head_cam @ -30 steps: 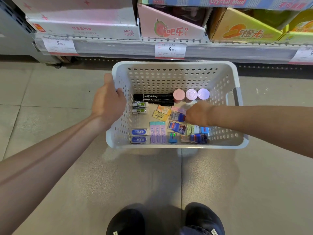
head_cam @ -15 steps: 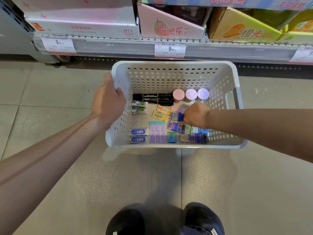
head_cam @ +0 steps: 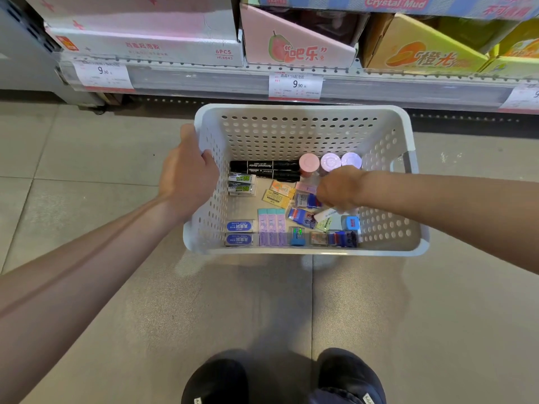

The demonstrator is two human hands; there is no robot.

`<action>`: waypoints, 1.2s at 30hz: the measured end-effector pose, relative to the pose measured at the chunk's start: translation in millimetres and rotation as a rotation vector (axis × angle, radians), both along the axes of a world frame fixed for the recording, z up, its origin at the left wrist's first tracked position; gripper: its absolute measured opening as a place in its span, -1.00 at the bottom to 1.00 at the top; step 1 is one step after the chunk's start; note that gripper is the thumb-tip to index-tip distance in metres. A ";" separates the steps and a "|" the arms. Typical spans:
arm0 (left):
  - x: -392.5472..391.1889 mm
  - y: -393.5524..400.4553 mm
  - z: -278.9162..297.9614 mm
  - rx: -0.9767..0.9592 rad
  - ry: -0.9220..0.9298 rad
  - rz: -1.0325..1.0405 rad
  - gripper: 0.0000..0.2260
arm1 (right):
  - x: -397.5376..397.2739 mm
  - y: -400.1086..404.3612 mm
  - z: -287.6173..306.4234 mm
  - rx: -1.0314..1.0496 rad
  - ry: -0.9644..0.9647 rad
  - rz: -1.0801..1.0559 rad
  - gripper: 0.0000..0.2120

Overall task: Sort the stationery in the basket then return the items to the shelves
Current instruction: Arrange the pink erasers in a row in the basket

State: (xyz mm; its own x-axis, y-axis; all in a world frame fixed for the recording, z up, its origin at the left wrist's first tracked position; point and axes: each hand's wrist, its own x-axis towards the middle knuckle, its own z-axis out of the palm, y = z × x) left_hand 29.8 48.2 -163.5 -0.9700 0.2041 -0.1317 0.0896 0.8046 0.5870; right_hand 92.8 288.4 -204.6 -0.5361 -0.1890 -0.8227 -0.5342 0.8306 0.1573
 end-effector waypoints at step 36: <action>0.3 -1.2 -0.5 0.022 0.017 -0.028 -0.83 | 3.2 -40.5 -30.2 -0.581 -0.071 -0.432 -0.80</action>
State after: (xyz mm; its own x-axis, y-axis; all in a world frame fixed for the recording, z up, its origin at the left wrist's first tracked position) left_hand 30.0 47.0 -164.0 -0.9658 0.2344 -0.1105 0.1223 0.7883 0.6031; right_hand 95.9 247.9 -234.8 -0.6110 -0.3895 -0.6892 -0.1323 0.9086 -0.3962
